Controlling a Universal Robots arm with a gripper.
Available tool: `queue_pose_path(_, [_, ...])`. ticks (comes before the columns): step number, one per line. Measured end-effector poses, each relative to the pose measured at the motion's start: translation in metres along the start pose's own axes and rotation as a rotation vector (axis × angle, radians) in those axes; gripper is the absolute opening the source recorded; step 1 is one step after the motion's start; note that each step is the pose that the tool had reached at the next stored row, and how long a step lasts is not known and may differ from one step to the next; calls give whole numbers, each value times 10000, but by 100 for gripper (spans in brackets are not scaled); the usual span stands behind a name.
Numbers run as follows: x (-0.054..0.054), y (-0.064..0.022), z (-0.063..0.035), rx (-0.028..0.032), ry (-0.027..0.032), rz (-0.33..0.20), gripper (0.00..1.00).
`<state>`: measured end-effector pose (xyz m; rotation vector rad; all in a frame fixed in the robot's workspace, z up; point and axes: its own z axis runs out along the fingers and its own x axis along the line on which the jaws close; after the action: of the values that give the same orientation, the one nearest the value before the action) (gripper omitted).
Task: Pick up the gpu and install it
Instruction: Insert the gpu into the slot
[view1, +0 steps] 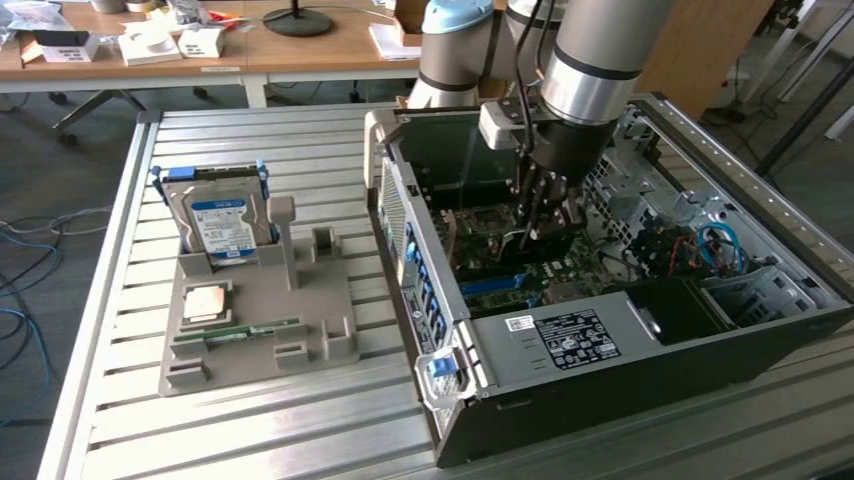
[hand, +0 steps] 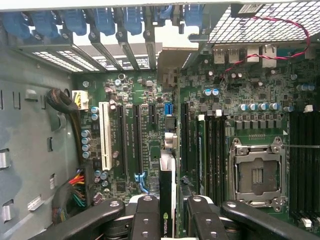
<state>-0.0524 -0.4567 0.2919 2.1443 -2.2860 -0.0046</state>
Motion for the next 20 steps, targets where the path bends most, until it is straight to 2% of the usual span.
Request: queue_pose_path(20, [-1,-1,85,1,-2,0,26])
